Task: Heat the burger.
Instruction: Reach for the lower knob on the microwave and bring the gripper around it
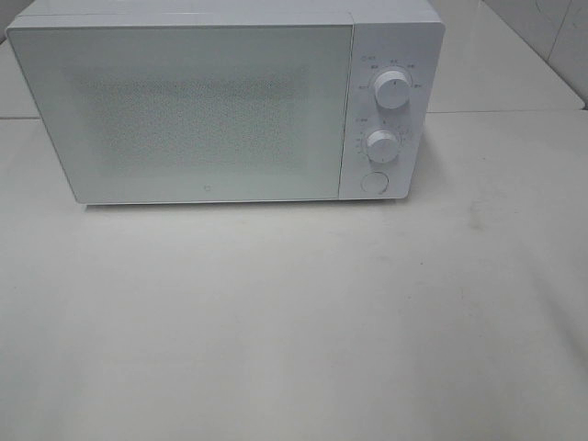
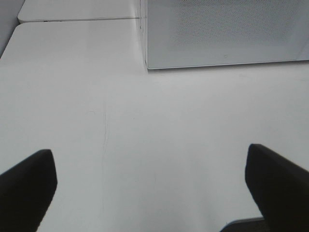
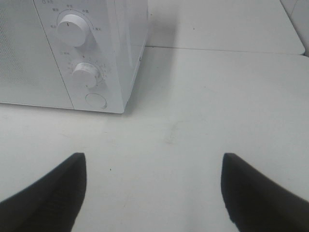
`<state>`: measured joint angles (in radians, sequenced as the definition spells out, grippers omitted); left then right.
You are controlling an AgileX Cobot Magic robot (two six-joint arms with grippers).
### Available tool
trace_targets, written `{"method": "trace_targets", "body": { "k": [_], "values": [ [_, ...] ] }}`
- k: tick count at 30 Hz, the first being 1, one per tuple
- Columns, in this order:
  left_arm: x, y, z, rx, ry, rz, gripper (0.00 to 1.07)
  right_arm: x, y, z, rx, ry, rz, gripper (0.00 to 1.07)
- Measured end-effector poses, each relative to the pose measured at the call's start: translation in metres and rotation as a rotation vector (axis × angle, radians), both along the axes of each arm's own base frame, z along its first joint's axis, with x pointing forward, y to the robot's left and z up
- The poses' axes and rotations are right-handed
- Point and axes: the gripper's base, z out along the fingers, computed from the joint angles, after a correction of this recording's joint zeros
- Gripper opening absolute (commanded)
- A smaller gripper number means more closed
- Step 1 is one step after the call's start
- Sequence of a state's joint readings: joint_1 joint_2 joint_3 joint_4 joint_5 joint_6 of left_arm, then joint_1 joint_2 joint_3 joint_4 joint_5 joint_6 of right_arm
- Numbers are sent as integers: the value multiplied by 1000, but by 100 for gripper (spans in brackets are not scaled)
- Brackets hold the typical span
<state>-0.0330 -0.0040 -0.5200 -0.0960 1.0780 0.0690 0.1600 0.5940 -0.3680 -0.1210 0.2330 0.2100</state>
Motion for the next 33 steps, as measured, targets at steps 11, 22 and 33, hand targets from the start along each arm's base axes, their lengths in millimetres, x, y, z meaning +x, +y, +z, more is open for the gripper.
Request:
{"method": "trace_targets", "body": {
  "k": [11, 22, 33],
  "values": [
    [0, 0, 0, 0, 0, 0, 98, 40, 10, -11, 62, -34, 13, 75],
    [0, 0, 0, 0, 0, 0, 98, 62, 15, -25, 59, -86, 36, 75],
    [0, 0, 0, 0, 0, 0, 98, 60, 7, -59, 75, -169, -55, 75]
  ]
}}
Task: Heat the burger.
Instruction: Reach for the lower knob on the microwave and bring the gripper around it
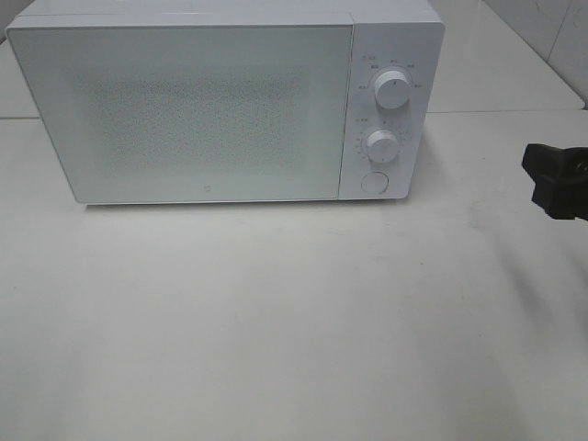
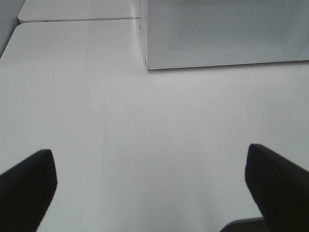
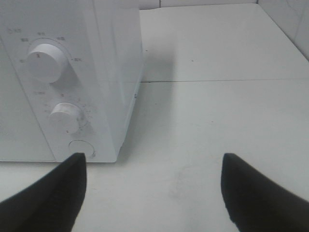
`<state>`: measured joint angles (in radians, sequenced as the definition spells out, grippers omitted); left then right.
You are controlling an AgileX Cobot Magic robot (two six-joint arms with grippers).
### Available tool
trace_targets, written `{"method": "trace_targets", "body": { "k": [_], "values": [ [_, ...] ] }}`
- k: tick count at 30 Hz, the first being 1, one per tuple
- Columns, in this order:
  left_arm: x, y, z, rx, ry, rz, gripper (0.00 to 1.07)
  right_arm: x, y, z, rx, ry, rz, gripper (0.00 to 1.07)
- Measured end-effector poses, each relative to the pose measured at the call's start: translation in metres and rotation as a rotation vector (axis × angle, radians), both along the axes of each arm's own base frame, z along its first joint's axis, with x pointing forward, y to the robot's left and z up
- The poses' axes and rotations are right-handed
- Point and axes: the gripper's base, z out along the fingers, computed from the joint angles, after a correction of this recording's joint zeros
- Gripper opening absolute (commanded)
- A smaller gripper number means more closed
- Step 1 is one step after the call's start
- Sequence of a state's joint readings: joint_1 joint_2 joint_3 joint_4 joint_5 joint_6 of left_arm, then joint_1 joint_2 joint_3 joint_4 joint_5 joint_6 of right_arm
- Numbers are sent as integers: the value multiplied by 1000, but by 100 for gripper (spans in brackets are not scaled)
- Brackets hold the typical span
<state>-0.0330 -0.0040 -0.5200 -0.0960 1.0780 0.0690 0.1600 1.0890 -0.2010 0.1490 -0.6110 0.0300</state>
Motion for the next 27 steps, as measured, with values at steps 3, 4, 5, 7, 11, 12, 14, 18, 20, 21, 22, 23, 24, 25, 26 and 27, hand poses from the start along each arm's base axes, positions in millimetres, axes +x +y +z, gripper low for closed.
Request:
{"method": "trace_targets", "body": {
  "k": [3, 4, 5, 7, 11, 12, 14, 18, 20, 21, 22, 23, 24, 25, 26, 27],
  "values": [
    [0, 0, 0, 0, 0, 0, 98, 0, -1, -6, 20, 11, -34, 75],
    [0, 0, 0, 0, 0, 0, 98, -1, 2, -11, 24, 23, -30, 75],
    [0, 0, 0, 0, 0, 0, 98, -1, 2, -11, 24, 23, -30, 75],
    [0, 0, 0, 0, 0, 0, 98, -3, 12, -18, 17, 34, 4, 75],
    [0, 0, 0, 0, 0, 0, 98, -2, 24, -24, -13, 38, 39, 75],
    [0, 0, 0, 0, 0, 0, 98, -2, 32, -28, -34, 37, 56, 75],
    [0, 0, 0, 0, 0, 0, 98, -3, 37, -30, -46, 36, 66, 75],
    [0, 0, 0, 0, 0, 0, 98, -6, 58, -38, -91, 11, 100, 75],
    [0, 0, 0, 0, 0, 0, 98, -8, 67, -42, -99, 9, 106, 75],
    [0, 0, 0, 0, 0, 0, 98, -8, 67, -42, -99, 9, 106, 75],
    [0, 0, 0, 0, 0, 0, 98, -8, 71, -44, -100, 14, 109, 75],
    [0, 0, 0, 0, 0, 0, 98, -6, 81, -46, -111, 23, 115, 75],
    [0, 0, 0, 0, 0, 0, 98, -6, 81, -46, -111, 23, 115, 75],
    [0, 0, 0, 0, 0, 0, 98, -6, 85, -48, -118, 26, 119, 75],
    [0, 0, 0, 0, 0, 0, 98, -3, 94, -48, -119, 25, 124, 75],
    [0, 0, 0, 0, 0, 0, 98, -3, 94, -48, -119, 25, 124, 75]
  ]
}}
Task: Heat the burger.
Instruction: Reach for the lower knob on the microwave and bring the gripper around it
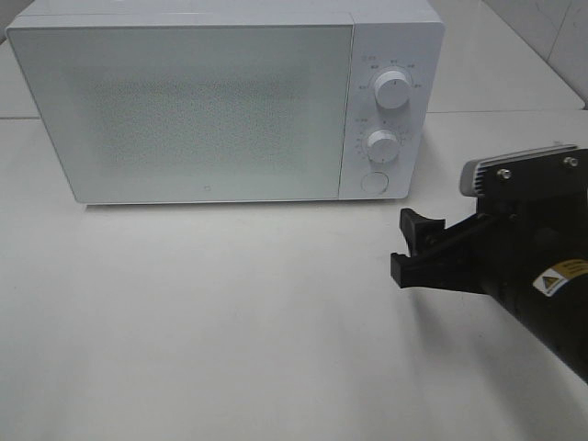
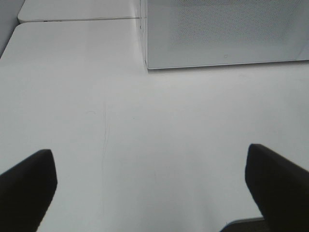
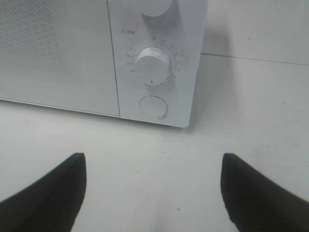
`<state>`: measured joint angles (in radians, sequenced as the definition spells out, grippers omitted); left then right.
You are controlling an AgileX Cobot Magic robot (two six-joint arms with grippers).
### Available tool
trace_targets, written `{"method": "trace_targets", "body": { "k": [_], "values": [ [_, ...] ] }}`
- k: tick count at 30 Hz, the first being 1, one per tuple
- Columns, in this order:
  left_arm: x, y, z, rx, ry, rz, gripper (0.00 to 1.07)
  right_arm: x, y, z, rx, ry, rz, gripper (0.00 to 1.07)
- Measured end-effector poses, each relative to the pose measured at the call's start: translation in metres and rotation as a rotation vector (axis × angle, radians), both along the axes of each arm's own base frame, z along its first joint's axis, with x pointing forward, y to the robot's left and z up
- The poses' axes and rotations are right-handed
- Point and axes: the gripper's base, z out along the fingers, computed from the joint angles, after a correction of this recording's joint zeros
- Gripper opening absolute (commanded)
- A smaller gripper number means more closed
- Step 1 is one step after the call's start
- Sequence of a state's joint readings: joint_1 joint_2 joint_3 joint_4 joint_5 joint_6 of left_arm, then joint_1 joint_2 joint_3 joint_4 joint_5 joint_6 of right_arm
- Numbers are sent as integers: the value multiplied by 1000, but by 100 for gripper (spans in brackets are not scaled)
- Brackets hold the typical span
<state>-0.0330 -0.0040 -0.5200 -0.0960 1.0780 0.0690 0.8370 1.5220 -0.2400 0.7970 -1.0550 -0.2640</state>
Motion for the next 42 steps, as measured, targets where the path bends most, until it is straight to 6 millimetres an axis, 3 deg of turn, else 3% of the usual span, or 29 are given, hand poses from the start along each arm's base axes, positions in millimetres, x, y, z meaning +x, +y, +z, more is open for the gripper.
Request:
{"method": "trace_targets", "body": {
  "k": [10, 27, 34, 42],
  "values": [
    [0, 0, 0, 0, 0, 0, 98, 18, 31, -8, 2, 15, -38, 75],
    [0, 0, 0, 1, 0, 1, 98, 30, 34, -8, -17, -85, -120, 75],
    [0, 0, 0, 1, 0, 1, 98, 57, 36, 1, 17, -136, -166, 75],
    [0, 0, 0, 1, 0, 1, 98, 83, 47, -7, 3, -157, -155, 75]
  ]
}}
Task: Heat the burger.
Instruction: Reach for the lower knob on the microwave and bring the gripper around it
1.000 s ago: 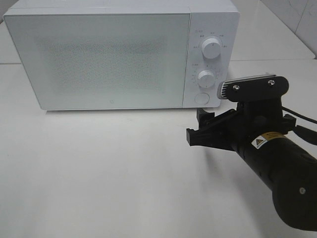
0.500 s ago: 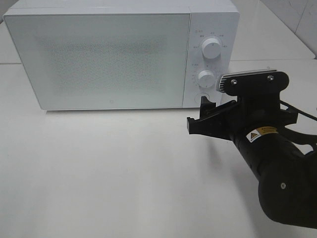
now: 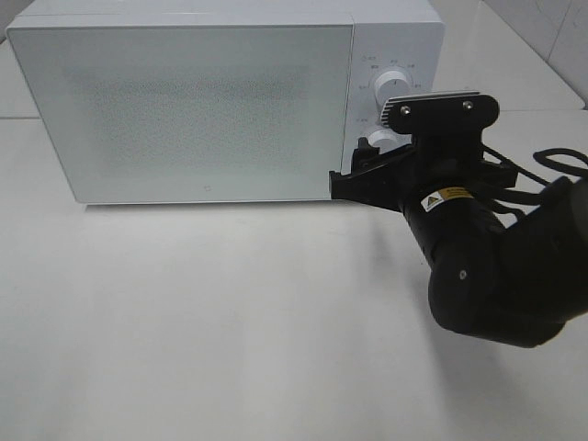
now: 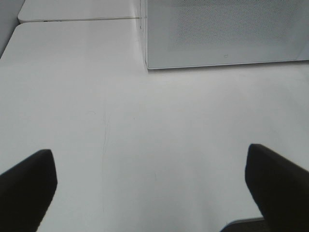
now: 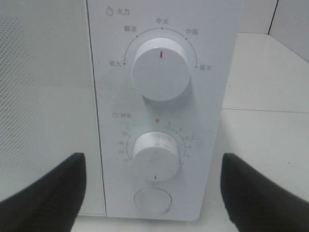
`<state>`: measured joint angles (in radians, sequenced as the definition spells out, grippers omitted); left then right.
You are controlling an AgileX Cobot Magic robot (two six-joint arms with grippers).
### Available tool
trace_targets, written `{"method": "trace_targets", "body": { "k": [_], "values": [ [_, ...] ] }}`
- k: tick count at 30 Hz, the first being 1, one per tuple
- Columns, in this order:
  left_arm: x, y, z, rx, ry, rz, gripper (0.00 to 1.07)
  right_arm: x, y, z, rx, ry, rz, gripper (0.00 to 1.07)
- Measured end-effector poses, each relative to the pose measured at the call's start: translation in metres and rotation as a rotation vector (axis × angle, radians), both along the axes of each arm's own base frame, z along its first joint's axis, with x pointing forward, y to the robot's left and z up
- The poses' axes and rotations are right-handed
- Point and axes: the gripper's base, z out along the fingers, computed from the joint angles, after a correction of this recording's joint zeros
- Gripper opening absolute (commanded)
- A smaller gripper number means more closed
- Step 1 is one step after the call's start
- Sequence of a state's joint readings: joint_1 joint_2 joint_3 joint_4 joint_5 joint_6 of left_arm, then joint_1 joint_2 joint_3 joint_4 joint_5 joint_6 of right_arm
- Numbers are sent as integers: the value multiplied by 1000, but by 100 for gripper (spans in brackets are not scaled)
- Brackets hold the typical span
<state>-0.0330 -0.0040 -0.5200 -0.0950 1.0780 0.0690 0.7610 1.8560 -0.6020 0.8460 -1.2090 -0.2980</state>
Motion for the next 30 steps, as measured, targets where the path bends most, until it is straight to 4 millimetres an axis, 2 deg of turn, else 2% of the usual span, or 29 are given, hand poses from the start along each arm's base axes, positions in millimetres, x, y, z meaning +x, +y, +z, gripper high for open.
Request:
{"method": "trace_targets", "body": {
  "k": [12, 21, 26, 30],
  "values": [
    [0, 0, 0, 0, 0, 0, 98, 28, 10, -18, -6, 5, -34, 75],
    [0, 0, 0, 0, 0, 0, 98, 41, 14, -15, 15, -22, -48, 75],
    [0, 0, 0, 0, 0, 0, 98, 48, 17, -27, 1, -6, -45, 75],
    [0, 0, 0, 0, 0, 0, 98, 54, 15, -27, 22, -12, -62, 75]
  ]
}}
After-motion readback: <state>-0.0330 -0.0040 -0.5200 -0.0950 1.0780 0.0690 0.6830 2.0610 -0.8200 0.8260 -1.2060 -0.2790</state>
